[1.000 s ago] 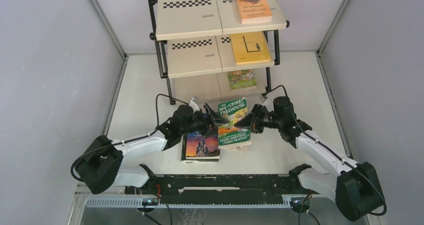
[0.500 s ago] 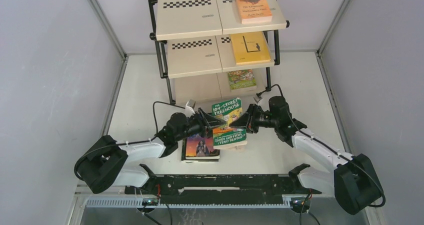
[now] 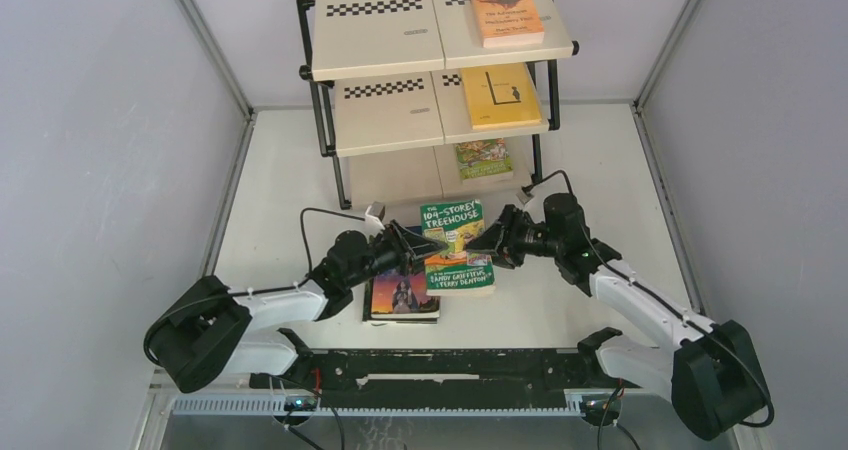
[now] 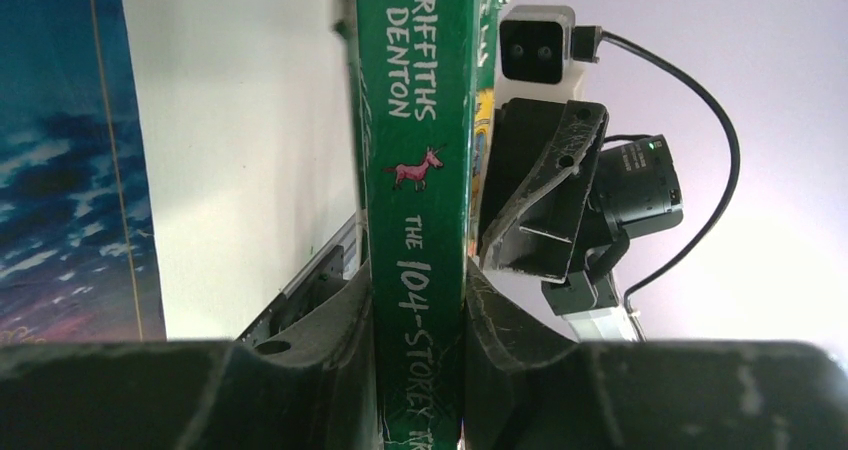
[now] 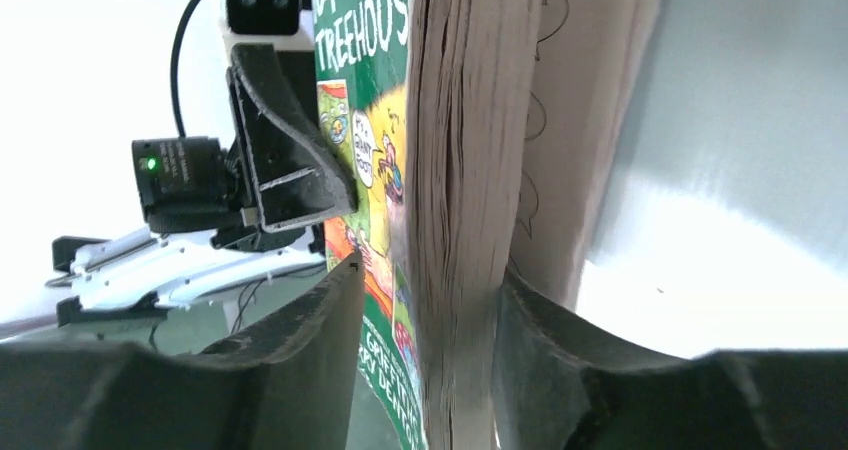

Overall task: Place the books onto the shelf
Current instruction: Pick up the book from the center of the board.

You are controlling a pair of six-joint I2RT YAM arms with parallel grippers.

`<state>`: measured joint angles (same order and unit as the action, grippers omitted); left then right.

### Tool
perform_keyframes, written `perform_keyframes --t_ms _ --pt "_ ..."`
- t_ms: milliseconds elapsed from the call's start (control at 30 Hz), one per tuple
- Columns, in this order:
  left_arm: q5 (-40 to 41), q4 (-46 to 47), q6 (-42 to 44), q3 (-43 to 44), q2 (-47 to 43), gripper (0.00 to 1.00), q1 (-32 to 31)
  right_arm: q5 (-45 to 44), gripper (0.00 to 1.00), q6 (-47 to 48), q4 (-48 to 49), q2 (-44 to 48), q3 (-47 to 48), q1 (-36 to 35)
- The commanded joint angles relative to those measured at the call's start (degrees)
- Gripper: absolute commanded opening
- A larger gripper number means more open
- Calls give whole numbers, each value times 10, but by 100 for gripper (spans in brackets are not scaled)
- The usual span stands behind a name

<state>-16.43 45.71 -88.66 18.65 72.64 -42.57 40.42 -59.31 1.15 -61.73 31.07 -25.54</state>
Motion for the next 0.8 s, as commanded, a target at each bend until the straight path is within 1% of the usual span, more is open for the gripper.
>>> perform_keyframes --t_ms 0,67,167,333,367,467,567,600,700,767 --pt "33 16 3 2 -28 0 1 -59 57 46 -62 48 14 24" --pt "55 -5 7 3 -40 0 1 -84 61 59 -97 65 14 32" --pt "95 -49 13 9 -64 0 2 -118 64 71 -138 86 14 39" --pt "161 -141 35 52 -104 0 5 -165 65 50 -172 113 14 40" --pt "188 -155 38 62 -108 0 4 -175 65 42 -179 120 14 39" --pt "216 -172 40 85 -109 0 4 -193 65 21 -195 133 14 39" --pt "232 -182 32 105 -101 0 4 -188 67 4 -202 141 13 39" --pt "236 -185 28 109 -98 0 4 -179 69 -4 -197 143 10 39" --pt "243 -184 13 120 -89 0 4 -145 69 -29 -178 140 5 40" --pt "240 -183 9 128 -83 0 4 -120 72 -57 -166 134 2 41"
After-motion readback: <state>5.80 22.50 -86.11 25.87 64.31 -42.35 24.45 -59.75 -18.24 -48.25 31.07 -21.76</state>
